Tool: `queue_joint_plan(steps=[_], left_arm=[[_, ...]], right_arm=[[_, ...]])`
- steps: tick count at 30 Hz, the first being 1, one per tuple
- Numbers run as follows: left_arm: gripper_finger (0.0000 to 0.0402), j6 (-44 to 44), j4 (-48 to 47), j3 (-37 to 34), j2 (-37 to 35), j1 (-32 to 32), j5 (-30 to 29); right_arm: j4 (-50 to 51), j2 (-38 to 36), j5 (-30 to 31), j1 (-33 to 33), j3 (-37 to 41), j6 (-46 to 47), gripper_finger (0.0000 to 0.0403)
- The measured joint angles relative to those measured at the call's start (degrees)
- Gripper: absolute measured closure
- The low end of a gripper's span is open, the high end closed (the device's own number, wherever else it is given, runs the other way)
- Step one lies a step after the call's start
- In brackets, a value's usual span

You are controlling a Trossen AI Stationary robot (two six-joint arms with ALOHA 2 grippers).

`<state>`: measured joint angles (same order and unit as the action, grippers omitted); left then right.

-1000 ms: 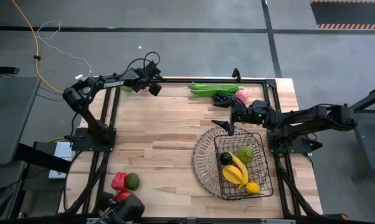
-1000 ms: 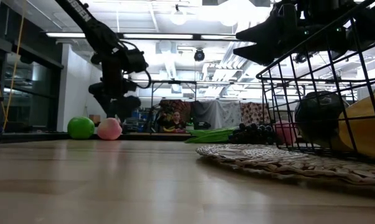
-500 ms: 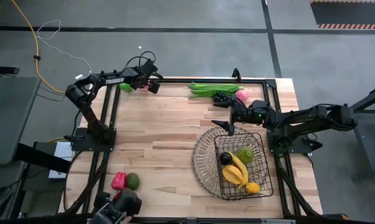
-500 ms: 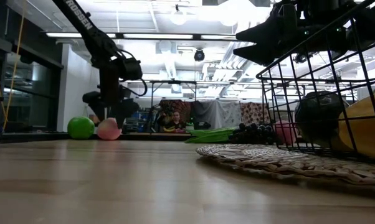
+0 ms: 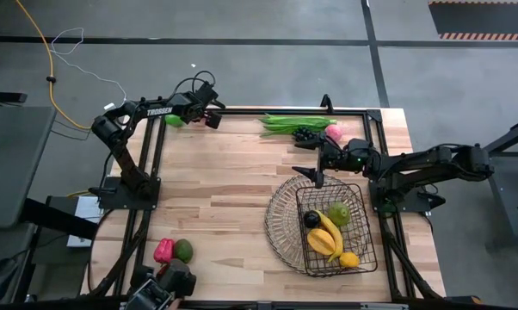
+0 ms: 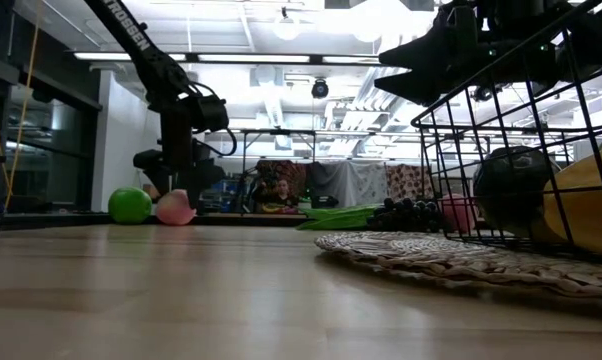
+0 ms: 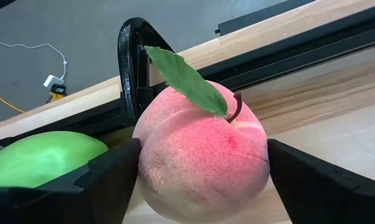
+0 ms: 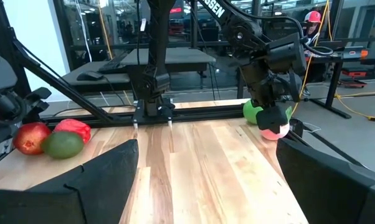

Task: Build produce basket
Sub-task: Put the left peach into the wire basket

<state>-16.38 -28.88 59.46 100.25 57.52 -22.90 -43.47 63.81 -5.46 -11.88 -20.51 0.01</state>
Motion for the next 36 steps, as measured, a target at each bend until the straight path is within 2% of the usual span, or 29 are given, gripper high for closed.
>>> queue_joint_plan(steps=[7,12,15,20,23,29,33,36], left_arm=[[0.0127,0.66,-1.97,-0.23,-1.36,-0.15,0.54],[0.0134,1.57,-3.62,-0.26,-6.64,-0.26,2.72],[0.0135,2.19,-4.86,-0.28,-11.44,-0.45,7.40],[0.0136,4.02,-0.85,-2.48,-22.62,-4.37,20.02],[0.0136,4.82,6.22,-7.23,-30.39,-9.85,24.54],[0.0137,4.74,25.21,-23.22,-45.36,-24.40,27.64],[0.0137,3.55,44.08,-36.28,-52.82,-34.64,27.44],[0.0137,3.05,59.57,-45.12,-55.68,-40.50,26.39]], right_arm=[[0.10,0.00,0.05,0.00,0.00,0.00,0.0032],[0.48,0.00,0.36,0.00,0.00,-0.01,0.0032],[0.80,0.00,0.36,0.00,0.00,0.00,0.0032],[1.03,0.00,0.31,0.00,0.00,0.00,0.0032],[1.02,0.00,0.29,0.00,0.00,0.00,0.0032],[1.01,0.00,0.25,0.00,0.00,0.13,0.0032],[0.97,0.00,0.25,0.00,0.00,0.15,0.0032],[0.82,0.00,0.23,0.00,0.00,0.15,0.0032]])
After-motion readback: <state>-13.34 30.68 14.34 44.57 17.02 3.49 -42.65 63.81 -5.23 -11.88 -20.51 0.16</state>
